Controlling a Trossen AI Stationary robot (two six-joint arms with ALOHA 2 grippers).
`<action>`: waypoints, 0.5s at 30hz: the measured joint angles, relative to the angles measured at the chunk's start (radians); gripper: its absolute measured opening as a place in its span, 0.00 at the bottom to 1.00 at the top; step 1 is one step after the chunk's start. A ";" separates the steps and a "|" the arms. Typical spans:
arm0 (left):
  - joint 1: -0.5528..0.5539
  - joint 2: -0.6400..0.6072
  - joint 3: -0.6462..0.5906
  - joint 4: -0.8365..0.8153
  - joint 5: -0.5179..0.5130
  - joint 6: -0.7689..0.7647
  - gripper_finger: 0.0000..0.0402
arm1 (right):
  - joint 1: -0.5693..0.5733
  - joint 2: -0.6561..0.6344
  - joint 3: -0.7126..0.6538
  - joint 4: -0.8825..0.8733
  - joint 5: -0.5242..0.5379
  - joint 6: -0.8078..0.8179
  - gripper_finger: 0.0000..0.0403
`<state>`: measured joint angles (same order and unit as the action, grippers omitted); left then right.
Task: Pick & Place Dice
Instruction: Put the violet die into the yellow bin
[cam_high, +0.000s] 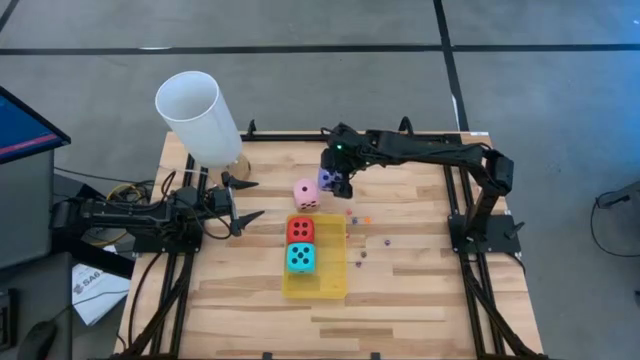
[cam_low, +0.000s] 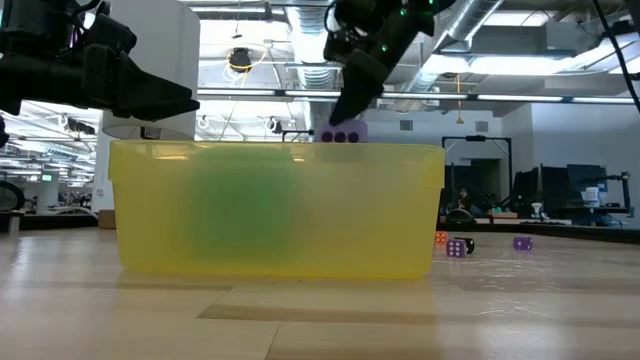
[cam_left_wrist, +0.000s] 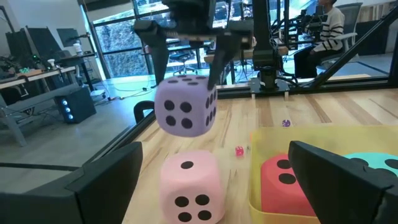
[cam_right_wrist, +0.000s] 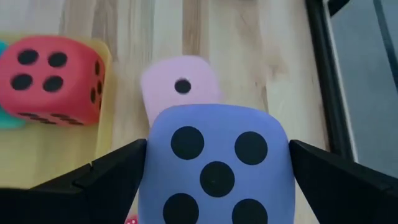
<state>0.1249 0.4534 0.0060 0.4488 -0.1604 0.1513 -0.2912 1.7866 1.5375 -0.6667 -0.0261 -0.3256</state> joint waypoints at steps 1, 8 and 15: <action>0.000 0.000 0.000 0.000 0.000 0.000 0.98 | 0.005 0.000 0.011 0.000 -0.001 0.000 0.95; 0.000 0.000 0.000 0.000 0.000 0.000 0.98 | 0.057 -0.001 0.031 0.024 -0.003 0.001 0.95; 0.000 0.000 0.000 0.000 0.000 0.000 0.98 | 0.133 -0.001 0.031 0.096 -0.003 0.004 0.95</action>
<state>0.1249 0.4531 0.0059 0.4489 -0.1601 0.1513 -0.1580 1.7859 1.5684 -0.5706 -0.0292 -0.3218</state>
